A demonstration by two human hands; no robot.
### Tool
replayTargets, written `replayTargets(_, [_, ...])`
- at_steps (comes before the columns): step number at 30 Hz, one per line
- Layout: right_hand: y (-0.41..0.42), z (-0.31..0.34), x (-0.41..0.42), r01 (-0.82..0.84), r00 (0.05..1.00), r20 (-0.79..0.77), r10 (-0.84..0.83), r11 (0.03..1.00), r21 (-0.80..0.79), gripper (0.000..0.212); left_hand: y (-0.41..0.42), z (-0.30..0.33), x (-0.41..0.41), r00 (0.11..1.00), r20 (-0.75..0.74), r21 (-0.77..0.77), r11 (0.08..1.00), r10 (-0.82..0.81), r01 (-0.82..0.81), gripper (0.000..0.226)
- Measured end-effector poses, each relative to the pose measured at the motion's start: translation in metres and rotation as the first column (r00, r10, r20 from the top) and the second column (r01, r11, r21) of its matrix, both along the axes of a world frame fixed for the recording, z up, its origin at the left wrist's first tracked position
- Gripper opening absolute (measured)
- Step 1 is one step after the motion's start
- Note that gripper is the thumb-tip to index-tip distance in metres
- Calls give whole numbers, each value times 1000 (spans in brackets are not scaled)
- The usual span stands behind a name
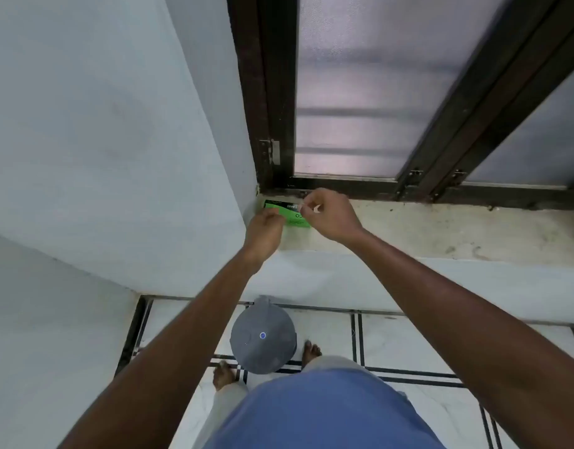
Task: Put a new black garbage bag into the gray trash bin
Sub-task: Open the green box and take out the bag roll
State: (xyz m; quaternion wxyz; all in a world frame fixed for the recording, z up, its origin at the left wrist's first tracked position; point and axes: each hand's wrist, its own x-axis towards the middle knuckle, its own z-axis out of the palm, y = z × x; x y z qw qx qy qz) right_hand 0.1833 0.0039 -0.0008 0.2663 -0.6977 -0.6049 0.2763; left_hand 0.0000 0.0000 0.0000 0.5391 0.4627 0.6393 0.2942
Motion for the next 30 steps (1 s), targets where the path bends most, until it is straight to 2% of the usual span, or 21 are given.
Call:
replayTargets(2, [14,-6,-5,-100,969,219,111,993,-65,42,3,-6,2,997,-62,-43,999,-35,33,19])
replayTargets(4, [24,-17,-14,-179,883,408,233,970,-166,58,3,-16,3,991,-117,-78,995,-64,55,19])
replayTargets(7, [39,-32,-26,-236,741,585,330,943,-233,76,6,-20,-1,983,-162,-103,992,-91,74,29])
replayTargets(10, [48,-36,-28,-262,642,684,348,937,-230,65,4,-23,-8,980,-166,-113,989,-112,94,34])
replayTargets(12, [52,-35,-22,-260,672,656,343,939,-224,61,4,-24,-13,983,-151,-112,990,-103,86,36])
replayTargets(14, [47,-32,-13,-222,765,572,295,955,-196,64,6,-24,-18,984,-150,-88,993,-97,84,37])
replayTargets(16, [35,-30,-3,-160,885,418,205,977,-141,67,8,-22,-19,980,-165,-57,993,-107,99,42])
replayTargets(18, [22,-29,5,-113,972,193,132,988,-106,70,9,-18,-15,973,-183,-11,990,-139,140,51])
replayTargets(19, [17,-29,8,-99,989,103,109,990,-101,71,9,-16,-11,967,-195,14,986,-162,168,53])
replayTargets(21, [8,-30,13,-76,997,23,79,992,-105,71,7,-11,0,945,-234,55,967,-229,248,50])
replayTargets(24, [1,-30,17,-67,998,-14,66,994,-82,65,1,-4,14,913,-307,120,940,-269,318,42])
replayTargets(30, [-3,-29,21,-115,993,-21,114,991,-68,55,-8,1,22,930,-308,227,934,-200,276,38])
